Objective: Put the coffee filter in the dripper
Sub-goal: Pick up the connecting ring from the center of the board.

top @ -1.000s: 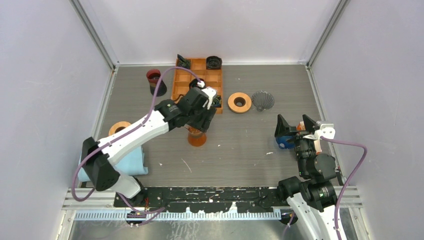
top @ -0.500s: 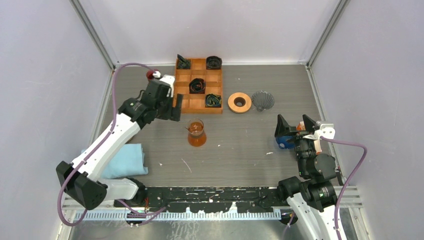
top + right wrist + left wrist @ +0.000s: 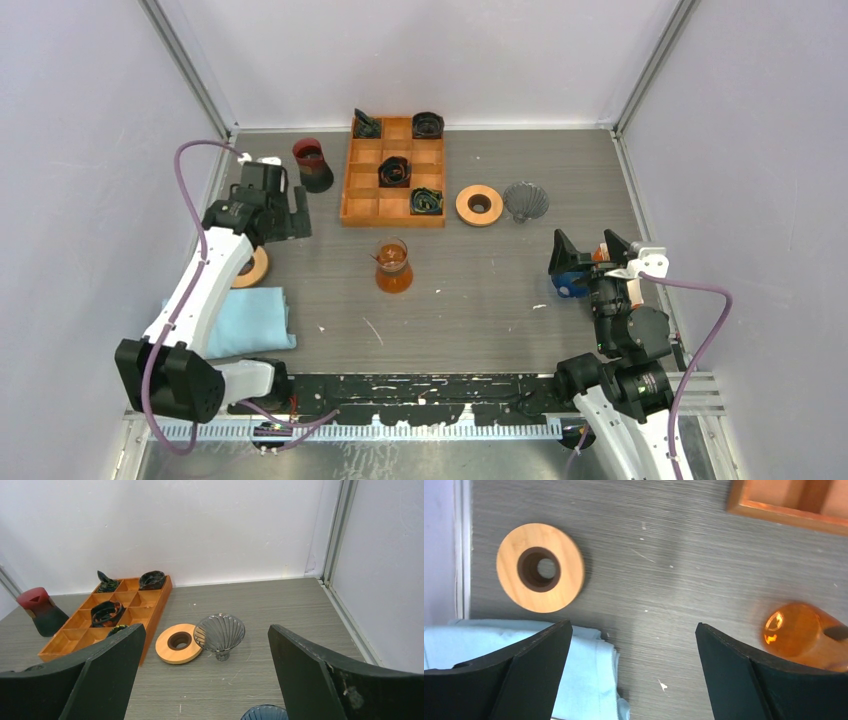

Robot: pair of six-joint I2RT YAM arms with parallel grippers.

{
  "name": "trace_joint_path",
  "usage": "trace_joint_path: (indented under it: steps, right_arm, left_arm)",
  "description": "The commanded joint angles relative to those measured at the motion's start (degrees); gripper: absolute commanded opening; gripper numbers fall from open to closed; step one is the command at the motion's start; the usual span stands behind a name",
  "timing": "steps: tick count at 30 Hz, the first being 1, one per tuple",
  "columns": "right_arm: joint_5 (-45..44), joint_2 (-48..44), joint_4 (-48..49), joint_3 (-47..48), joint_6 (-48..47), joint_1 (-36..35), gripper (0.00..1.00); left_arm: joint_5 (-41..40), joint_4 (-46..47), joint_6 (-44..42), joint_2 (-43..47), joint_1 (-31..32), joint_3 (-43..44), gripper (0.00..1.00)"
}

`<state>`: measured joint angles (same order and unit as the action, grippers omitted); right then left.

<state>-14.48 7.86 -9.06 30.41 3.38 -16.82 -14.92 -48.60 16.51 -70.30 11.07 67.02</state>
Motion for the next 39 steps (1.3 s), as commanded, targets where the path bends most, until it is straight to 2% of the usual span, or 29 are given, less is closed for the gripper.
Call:
trace_joint_path:
  steps: [1, 8, 20, 27, 39]
  right_arm:
    - [-0.1, -0.8, 2.2, 0.3, 0.6, -0.4, 1.00]
    - [-0.5, -1.8, 2.4, 0.1, 0.7, -0.4, 1.00]
    - [-0.9, -1.9, 2.5, 0.0, 0.8, -0.4, 1.00]
    - [-1.2, -1.8, 2.6, -0.3, 0.8, -0.3, 1.00]
    - [-1.1, -1.9, 2.6, -0.2, 0.8, -0.3, 1.00]
  left_arm:
    - [0.2, 2.8, 0.3, -1.9, -5.2, -0.4, 0.98]
    - [-0.3, 6.6, -0.9, -8.3, -12.7, -1.8, 0.99]
    - [3.4, 10.1, -0.5, -22.3, -18.8, -0.1, 1.00]
    - [3.8, 10.4, -0.5, -26.7, -21.0, 0.8, 0.92]
    - [3.7, 9.8, -1.8, -33.1, -21.3, 4.0, 0.78]
